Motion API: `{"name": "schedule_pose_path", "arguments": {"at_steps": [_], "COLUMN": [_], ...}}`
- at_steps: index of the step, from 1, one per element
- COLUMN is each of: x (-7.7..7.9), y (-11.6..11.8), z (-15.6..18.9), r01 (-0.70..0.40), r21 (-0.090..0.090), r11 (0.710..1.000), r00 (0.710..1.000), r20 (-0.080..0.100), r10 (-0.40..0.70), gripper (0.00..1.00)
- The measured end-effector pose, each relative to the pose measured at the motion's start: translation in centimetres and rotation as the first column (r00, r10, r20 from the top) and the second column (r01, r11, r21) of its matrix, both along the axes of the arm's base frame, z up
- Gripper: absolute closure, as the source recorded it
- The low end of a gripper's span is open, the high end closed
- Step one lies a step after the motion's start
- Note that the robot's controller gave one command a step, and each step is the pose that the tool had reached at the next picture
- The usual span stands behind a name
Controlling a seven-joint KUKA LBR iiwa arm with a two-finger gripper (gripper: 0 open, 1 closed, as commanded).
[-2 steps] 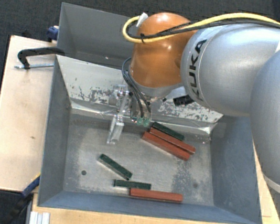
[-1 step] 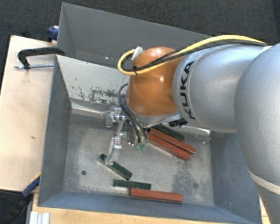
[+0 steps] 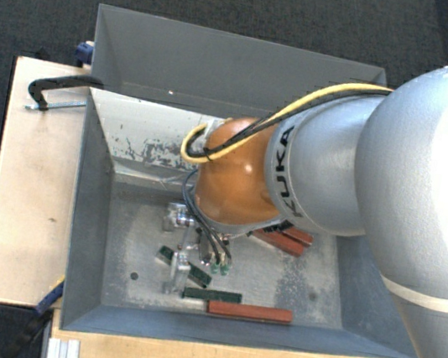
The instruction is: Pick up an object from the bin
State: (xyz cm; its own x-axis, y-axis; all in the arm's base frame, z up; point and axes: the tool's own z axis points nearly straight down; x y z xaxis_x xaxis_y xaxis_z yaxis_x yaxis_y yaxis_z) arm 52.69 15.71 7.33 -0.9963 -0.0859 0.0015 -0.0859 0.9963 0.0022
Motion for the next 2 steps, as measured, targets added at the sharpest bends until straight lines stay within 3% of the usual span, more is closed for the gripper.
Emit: {"name": "schedule_pose_path", "arguments": {"at_steps": [1,2], "x": [-0.66,-0.66], "y": [-2.2,-2.2], "z": [-0.27,-0.27], "r01": [-0.023,-0.023], "r21": [-0.001,-0.001], "r11": [1.0,1.0], "r00": [1.0,1.0], "r20": [0.0,0.0], "r10": [0.023,0.023], "gripper": [1.0,1.0]}}
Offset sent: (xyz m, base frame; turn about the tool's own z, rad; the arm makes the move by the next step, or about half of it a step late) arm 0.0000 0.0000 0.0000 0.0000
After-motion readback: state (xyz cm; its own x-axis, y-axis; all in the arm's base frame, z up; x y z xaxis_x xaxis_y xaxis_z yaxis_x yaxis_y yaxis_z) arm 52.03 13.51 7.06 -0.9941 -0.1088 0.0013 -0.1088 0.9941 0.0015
